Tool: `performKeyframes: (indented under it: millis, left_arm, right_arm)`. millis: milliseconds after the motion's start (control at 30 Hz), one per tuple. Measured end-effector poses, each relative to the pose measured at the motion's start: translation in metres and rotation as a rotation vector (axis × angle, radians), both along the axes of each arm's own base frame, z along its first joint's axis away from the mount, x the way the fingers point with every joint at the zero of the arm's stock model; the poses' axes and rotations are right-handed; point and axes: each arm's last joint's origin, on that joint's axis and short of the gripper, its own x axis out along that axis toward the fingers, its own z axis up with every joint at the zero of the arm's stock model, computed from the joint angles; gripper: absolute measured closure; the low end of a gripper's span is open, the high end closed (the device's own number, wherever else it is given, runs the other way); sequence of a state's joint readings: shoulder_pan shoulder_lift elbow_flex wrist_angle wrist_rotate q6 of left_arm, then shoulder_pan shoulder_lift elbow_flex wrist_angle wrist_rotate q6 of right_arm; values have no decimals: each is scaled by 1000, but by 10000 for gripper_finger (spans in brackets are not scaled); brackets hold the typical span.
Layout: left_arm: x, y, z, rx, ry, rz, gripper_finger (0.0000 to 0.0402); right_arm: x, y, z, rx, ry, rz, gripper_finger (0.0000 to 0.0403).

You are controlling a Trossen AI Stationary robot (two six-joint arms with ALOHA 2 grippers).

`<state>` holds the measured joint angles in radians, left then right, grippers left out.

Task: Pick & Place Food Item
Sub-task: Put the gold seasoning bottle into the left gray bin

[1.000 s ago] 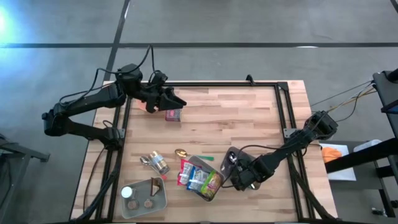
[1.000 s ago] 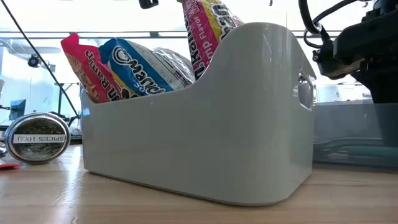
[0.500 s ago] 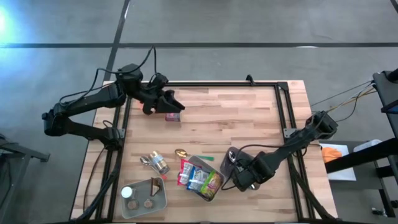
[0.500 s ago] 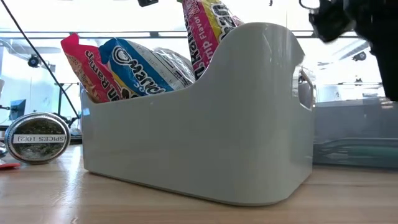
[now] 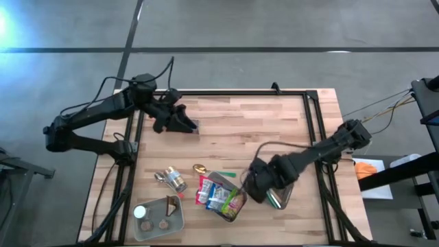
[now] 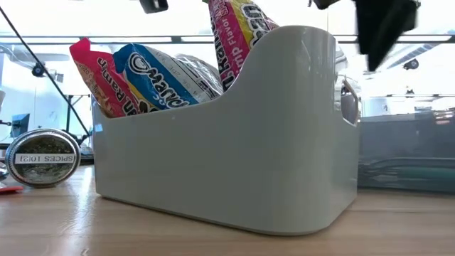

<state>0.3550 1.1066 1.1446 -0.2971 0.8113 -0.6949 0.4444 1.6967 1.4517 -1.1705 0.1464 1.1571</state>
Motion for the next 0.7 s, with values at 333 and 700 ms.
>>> performKeyframes:
  millis: [333, 700]
  left_arm:
    - [-38, -11, 0, 138, 100, 138, 200]
    - [-64, -19, -38, 287, 504, 33, 244]
  right_arm:
    - [29, -76, 22, 26, -231, 89, 147]
    - [57, -94, 18, 120, -377, 177, 147]
